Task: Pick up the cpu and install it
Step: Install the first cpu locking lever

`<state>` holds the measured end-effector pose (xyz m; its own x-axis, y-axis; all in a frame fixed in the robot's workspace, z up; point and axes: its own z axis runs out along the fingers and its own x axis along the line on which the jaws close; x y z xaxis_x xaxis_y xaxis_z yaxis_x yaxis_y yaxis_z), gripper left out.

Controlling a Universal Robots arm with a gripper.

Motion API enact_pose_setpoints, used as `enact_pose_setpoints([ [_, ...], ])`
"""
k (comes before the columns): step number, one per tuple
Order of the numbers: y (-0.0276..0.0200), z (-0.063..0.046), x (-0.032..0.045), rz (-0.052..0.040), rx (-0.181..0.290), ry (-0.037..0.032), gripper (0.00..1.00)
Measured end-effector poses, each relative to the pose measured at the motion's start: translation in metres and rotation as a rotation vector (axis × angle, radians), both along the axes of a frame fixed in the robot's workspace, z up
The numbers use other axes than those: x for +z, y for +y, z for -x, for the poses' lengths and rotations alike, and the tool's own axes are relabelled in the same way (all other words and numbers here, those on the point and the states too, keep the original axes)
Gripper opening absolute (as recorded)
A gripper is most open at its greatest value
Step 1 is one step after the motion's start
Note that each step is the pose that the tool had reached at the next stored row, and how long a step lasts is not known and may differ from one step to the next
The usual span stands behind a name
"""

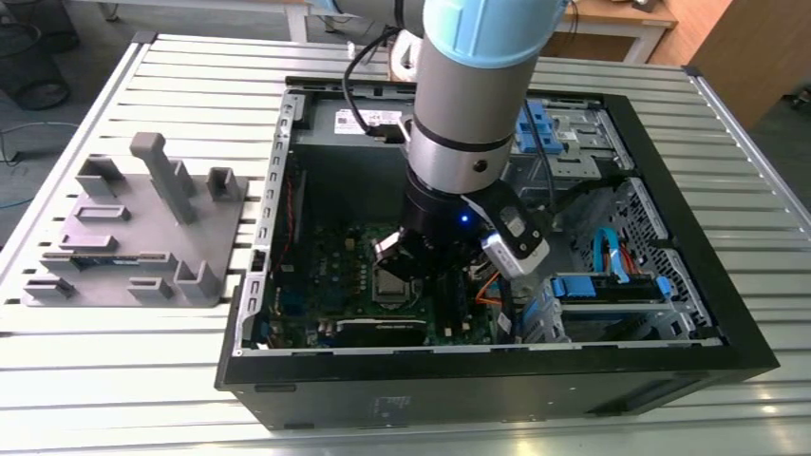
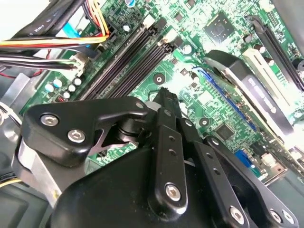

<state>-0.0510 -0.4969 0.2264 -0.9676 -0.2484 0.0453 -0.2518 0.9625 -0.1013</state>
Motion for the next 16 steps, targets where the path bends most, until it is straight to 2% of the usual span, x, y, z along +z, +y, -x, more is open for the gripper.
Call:
enact_pose_setpoints([
  [5, 0.003, 0.007, -0.0001, -0.0021, 0.0, -0.0038, 0.11],
  [11, 0.0112, 0.015, -0.0003, -0.004, 0.0, -0.0076, 0.11],
  [16, 0.013, 0.024, -0.0003, -0.0103, 0.0, -0.0154, 0.11],
])
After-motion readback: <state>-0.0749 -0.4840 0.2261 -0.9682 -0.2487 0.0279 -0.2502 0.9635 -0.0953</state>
